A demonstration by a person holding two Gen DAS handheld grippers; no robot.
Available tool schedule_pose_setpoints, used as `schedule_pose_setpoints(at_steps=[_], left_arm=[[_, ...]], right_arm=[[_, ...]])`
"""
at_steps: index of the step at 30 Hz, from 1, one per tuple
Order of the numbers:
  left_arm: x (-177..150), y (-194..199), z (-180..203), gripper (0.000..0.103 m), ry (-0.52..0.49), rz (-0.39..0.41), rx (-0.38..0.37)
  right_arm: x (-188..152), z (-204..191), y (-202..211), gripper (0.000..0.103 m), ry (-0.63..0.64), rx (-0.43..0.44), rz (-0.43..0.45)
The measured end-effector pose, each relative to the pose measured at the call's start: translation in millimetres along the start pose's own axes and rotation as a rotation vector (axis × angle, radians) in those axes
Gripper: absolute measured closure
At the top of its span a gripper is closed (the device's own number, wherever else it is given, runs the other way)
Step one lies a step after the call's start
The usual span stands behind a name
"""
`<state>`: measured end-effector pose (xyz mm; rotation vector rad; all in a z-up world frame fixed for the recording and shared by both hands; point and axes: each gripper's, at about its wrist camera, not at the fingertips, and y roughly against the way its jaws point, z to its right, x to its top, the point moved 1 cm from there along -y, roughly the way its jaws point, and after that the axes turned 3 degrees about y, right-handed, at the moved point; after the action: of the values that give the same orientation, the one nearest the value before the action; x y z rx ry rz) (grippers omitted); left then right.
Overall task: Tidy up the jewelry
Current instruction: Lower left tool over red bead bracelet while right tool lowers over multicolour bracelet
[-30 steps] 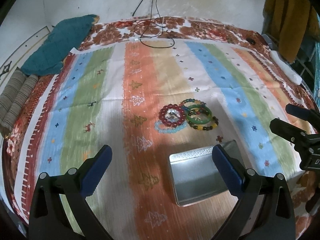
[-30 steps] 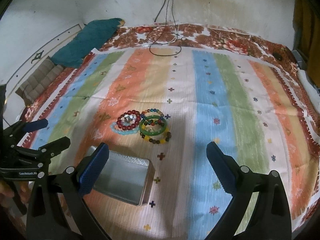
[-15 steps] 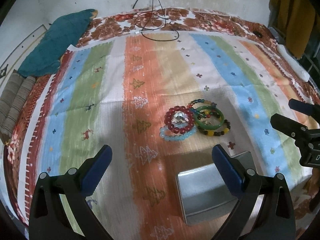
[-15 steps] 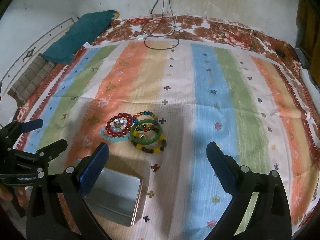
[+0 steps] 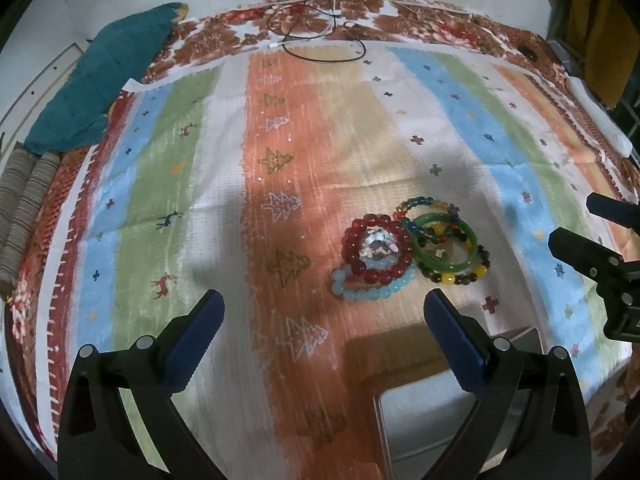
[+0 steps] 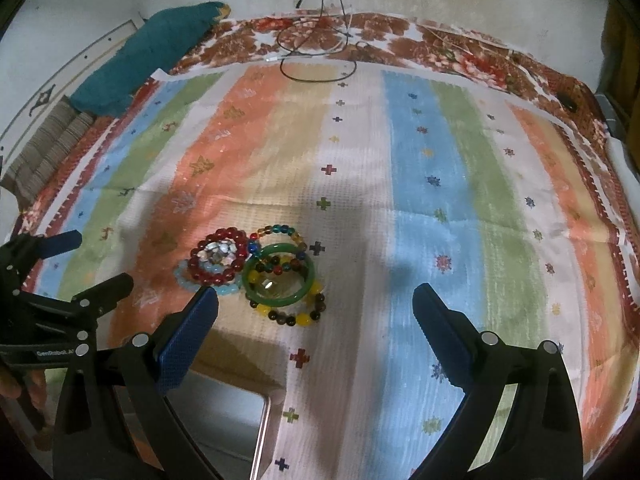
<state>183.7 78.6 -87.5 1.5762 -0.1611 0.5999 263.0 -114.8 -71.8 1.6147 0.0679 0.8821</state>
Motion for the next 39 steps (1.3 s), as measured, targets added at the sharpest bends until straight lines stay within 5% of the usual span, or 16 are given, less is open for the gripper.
schedule_pose_setpoints(at_steps=[34,39], left_arm=[[29,-89,-4,0.02,0.01,-0.133,-0.05],[33,-95,-6,0.026,0.009,-0.136,-0.053]], right_arm=[[28,2,-88,0.005,-0.024,0.015,-0.149],[32,2,-103,0.015,-0.026,0.01,-0.174]])
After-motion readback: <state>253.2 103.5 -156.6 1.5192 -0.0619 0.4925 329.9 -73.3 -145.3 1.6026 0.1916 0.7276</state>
